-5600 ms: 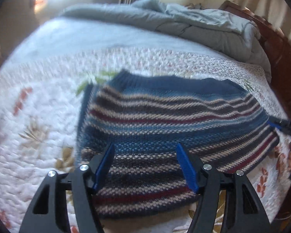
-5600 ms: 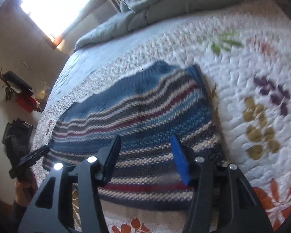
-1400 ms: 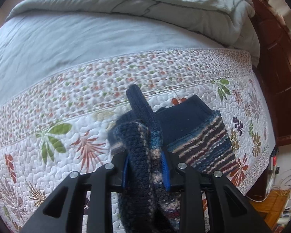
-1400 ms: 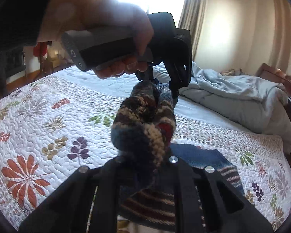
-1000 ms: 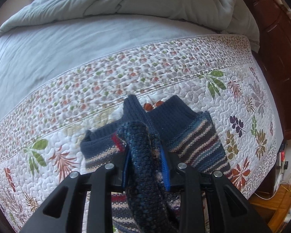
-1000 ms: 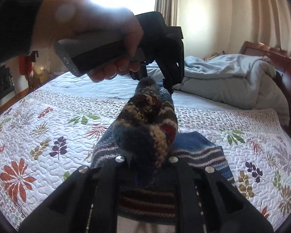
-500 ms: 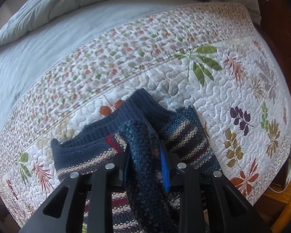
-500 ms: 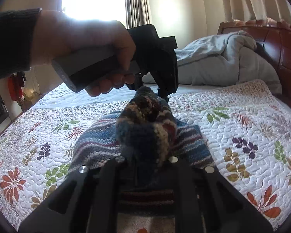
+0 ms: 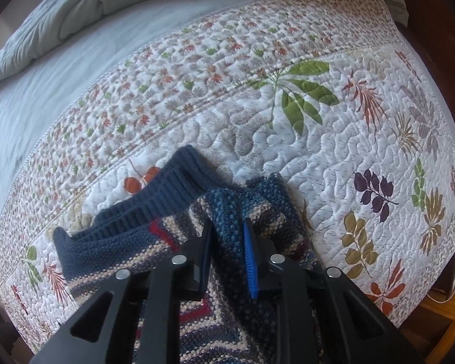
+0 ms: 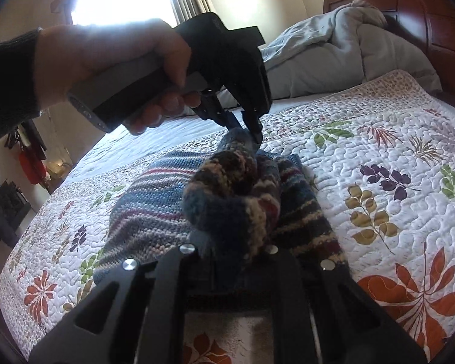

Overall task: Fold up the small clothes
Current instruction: 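Fold the held edge over the sweater with both grippers, then open both grippers and withdraw them from the folded sweater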

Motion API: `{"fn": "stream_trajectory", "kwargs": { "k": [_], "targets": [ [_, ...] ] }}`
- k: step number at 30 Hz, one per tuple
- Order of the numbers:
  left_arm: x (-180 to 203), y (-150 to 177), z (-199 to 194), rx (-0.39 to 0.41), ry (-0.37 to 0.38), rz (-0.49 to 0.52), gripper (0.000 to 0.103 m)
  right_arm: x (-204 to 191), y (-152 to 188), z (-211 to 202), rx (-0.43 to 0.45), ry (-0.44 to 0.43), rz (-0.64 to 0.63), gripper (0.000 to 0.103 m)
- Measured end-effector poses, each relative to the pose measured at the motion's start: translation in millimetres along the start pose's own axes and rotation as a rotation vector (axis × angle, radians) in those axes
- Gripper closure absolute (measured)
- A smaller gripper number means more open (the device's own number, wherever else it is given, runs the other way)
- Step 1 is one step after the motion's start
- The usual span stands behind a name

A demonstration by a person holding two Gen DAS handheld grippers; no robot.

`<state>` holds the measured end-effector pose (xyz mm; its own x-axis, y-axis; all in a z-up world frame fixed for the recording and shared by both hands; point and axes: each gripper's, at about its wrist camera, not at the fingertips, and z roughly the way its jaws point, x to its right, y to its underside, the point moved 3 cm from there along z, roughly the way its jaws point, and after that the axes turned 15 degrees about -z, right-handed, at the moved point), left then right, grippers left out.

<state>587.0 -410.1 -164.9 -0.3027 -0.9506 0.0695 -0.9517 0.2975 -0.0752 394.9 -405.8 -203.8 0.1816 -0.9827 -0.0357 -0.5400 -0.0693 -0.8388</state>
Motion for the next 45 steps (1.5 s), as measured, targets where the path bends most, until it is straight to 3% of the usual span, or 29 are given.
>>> {"fn": "stream_trajectory", "kwargs": {
  "k": [5, 7, 10, 13, 14, 15, 17, 20, 24, 27, 30, 35, 40, 41, 44, 45],
  "targets": [
    [8.3, 3.1, 9.1, -0.01, 0.004, 0.013, 0.083, 12.5, 13.7, 5.5, -0.051, -0.037, 0.043, 0.092],
    [7.7, 4.2, 11.9, -0.015, 0.008, 0.01, 0.083, 21.3, 22.0, 11.7, -0.081, -0.092, 0.108, 0.09],
    [4.3, 3.4, 5.1, 0.002, 0.041, -0.004, 0.083, 44.8, 38.9, 25.7, -0.138, -0.239, 0.29, 0.07],
    [-4.0, 5.5, -15.8, 0.059, 0.12, -0.008, 0.075, 71.1, 52.8, 34.1, -0.133, -0.479, 0.542, 0.048],
    [-8.2, 7.0, -22.9, 0.078, 0.144, -0.014, 0.067, 76.2, 55.5, 36.3, -0.13, -0.55, 0.6, 0.039],
    [-12.7, 8.5, -29.6, 0.094, 0.169, -0.022, 0.059, 81.9, 58.6, 39.2, -0.129, -0.623, 0.66, 0.037],
    [-19.8, 14.1, -46.4, 0.126, 0.238, -0.032, 0.051, 89.7, 62.3, 41.4, -0.125, -0.681, 0.726, 0.036],
    [-32.0, 27.8, -66.6, 0.171, 0.308, -0.031, 0.049, 101.9, 69.2, 46.4, -0.107, -0.813, 0.874, 0.03],
    [-62.1, 53.6, -70.0, 0.172, 0.339, -0.068, 0.048, 104.7, 61.3, 45.3, -0.131, -0.832, 0.863, 0.023],
    [-84.5, 75.0, -64.1, 0.155, 0.367, -0.109, 0.048, 98.0, 52.8, 54.2, -0.208, -0.833, 0.823, 0.022],
    [-103.0, 101.7, -64.7, 0.187, 0.379, -0.112, 0.043, 92.0, 41.4, 67.4, -0.31, -0.821, 0.747, 0.021],
    [-117.2, 154.4, -68.3, 0.329, 0.343, -0.054, 0.04, 81.8, 6.2, 89.5, -0.442, -0.823, 0.645, 0.022],
    [-93.8, 212.9, -74.4, 0.465, 0.395, 0.073, 0.034, 76.6, -19.9, 90.8, -0.512, -0.818, 0.584, 0.026],
    [-88.2, 220.1, -69.5, 0.464, 0.401, 0.089, 0.034, 74.3, -20.8, 89.1, -0.516, -0.813, 0.576, 0.03],
    [-82.7, 225.1, -53.8, 0.42, 0.432, 0.085, 0.034, 68.9, -15.4, 84.5, -0.545, -0.757, 0.546, 0.054],
    [-82.4, 225.1, -50.5, 0.417, 0.424, 0.083, 0.034, 69.1, -9.8, 80.2, -0.56, -0.73, 0.55, 0.054]
  ]
}}
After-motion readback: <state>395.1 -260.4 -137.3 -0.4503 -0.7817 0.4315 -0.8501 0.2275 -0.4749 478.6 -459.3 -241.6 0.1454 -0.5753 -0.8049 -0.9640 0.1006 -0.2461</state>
